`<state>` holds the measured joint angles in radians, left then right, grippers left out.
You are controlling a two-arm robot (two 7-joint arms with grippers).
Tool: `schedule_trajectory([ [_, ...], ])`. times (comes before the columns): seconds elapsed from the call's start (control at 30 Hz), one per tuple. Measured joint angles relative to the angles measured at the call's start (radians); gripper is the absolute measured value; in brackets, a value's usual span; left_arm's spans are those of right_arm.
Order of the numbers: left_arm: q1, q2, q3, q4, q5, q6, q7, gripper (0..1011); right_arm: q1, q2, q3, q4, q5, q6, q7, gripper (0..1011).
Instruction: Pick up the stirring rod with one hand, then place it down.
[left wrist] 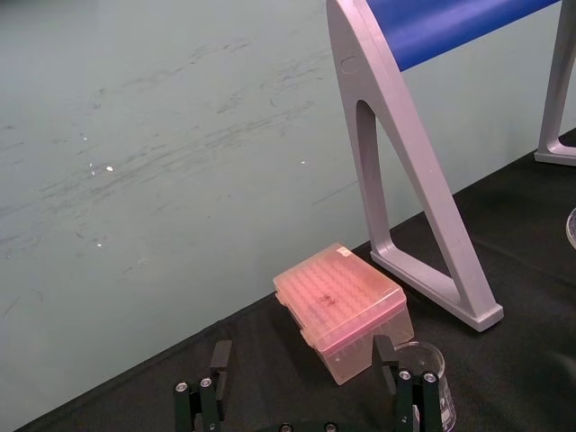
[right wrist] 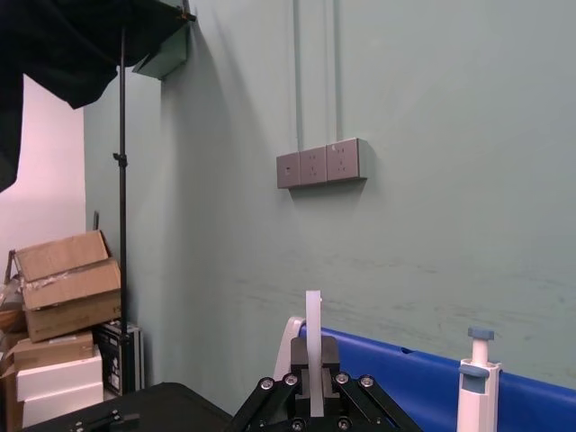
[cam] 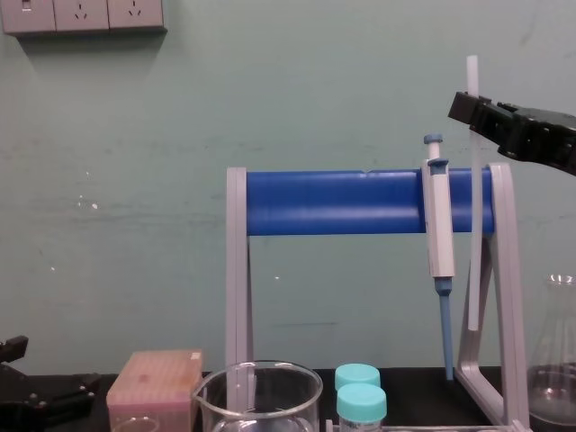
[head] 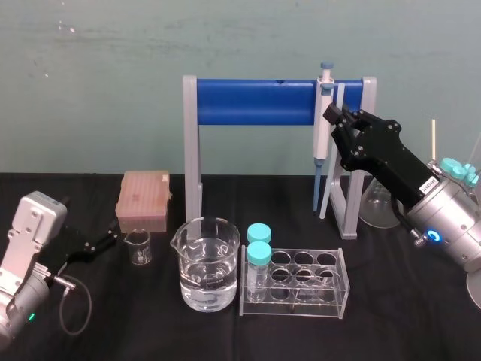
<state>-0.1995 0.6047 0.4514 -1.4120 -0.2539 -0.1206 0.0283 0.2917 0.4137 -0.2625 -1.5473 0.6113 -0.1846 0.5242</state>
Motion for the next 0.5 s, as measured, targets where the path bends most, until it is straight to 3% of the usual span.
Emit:
schedule_trajectory([
  [0.5,0.0,0.0,0.0,0.0,0.0,0.0,0.0,1000,0.001,0.0,-0.003,-0.001,0.0,0.002,0.0,69],
])
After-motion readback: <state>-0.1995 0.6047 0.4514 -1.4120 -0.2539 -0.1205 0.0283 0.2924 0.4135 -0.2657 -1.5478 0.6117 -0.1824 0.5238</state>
